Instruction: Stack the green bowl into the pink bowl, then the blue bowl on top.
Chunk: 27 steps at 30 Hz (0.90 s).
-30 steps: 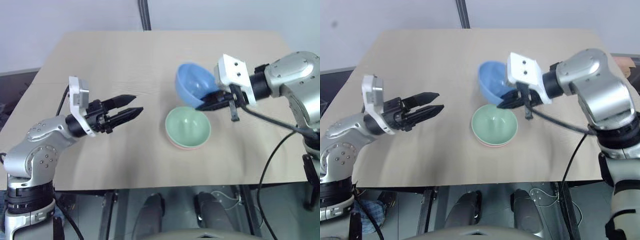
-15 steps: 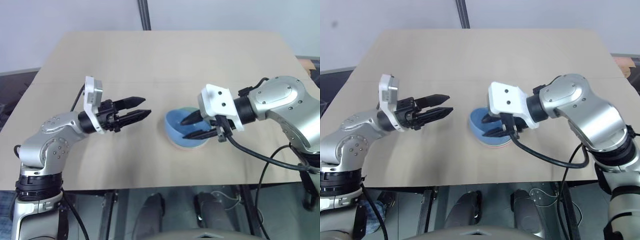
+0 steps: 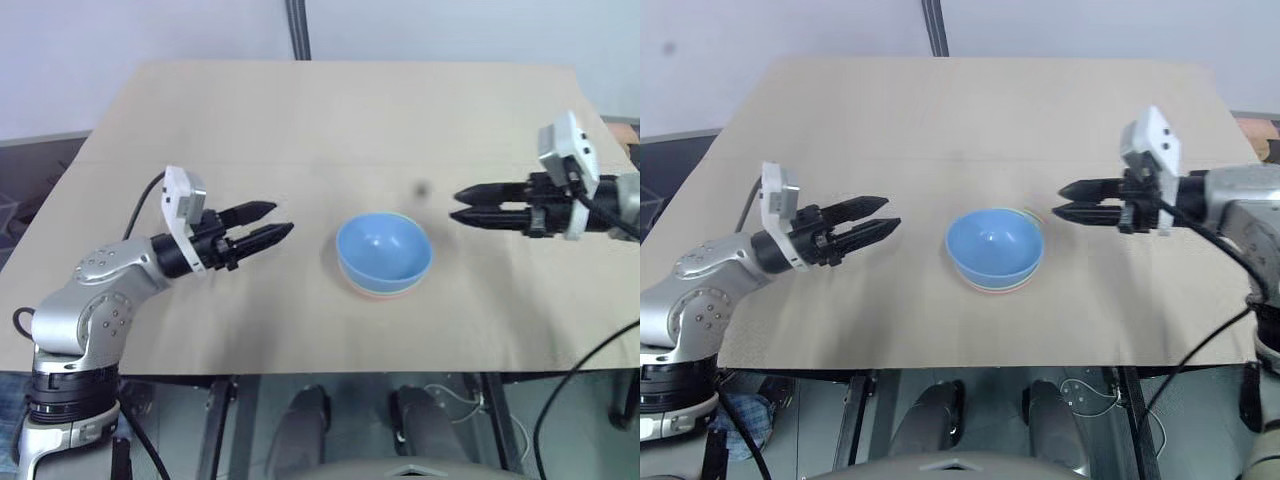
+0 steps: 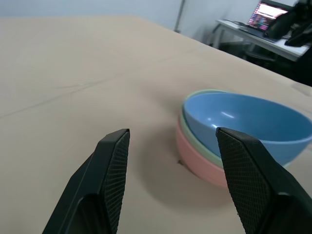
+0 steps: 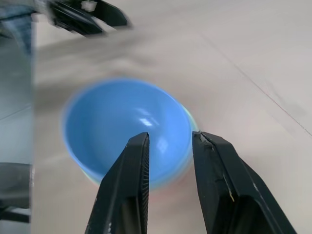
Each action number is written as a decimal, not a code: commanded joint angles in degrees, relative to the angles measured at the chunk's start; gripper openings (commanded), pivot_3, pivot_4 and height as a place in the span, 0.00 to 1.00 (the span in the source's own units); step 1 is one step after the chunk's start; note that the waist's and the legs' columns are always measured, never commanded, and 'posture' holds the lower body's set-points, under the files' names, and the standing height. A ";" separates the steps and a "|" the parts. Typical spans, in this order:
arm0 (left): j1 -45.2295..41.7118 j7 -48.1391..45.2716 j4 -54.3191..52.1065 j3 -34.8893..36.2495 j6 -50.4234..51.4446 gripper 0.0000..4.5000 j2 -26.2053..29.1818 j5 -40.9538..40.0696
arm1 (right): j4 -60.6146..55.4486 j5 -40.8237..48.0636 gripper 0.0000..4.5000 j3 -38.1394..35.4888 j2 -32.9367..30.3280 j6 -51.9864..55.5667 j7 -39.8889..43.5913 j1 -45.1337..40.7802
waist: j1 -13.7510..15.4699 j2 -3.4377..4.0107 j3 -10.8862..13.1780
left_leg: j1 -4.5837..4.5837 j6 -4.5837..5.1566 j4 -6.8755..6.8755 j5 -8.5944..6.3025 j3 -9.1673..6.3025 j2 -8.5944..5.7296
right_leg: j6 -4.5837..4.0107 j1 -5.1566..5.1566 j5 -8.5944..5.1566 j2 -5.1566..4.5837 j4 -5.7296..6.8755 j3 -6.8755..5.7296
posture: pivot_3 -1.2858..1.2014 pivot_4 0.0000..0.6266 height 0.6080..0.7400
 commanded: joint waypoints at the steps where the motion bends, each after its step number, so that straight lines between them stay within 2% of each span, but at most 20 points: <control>1: 1.20 0.44 -3.11 2.74 -0.26 0.67 0.99 -1.07 | 4.79 0.32 0.33 -5.34 -2.85 -9.22 5.52 4.43 | -0.05 0.01 0.00 | 0.00 0.00 0.00 0.00 0.02 0.00 | 0.00 0.00 0.00 0.00 -0.01 0.01 | 0.52 0.24 1.00; 6: 1.93 0.33 -3.41 3.05 0.11 0.67 1.71 -0.89 | 9.01 1.60 0.33 -7.82 -3.87 -16.04 9.73 8.49 | -0.21 0.01 0.01 | 0.10 0.00 0.00 0.00 0.08 0.04 | 0.00 0.04 0.00 0.04 0.04 0.07 | 0.52 0.24 1.00; 14: 3.91 0.06 -4.55 2.90 -0.25 0.67 1.34 -1.25 | 13.43 -0.61 0.33 -8.98 -0.15 -28.87 7.63 12.59 | -0.13 0.01 0.01 | 0.13 0.00 0.06 0.00 0.04 0.04 | 0.01 0.16 0.00 0.04 0.01 0.05 | 0.52 0.24 1.00; 27: 4.27 -0.48 -4.97 2.11 -1.21 0.67 1.39 -0.66 | 14.35 0.49 0.33 -8.62 -1.33 -31.65 7.35 14.60 | -0.11 0.01 0.01 | 0.20 0.00 0.09 0.00 0.03 0.03 | 0.01 0.23 0.00 0.04 0.02 0.05 | 0.52 0.24 1.00</control>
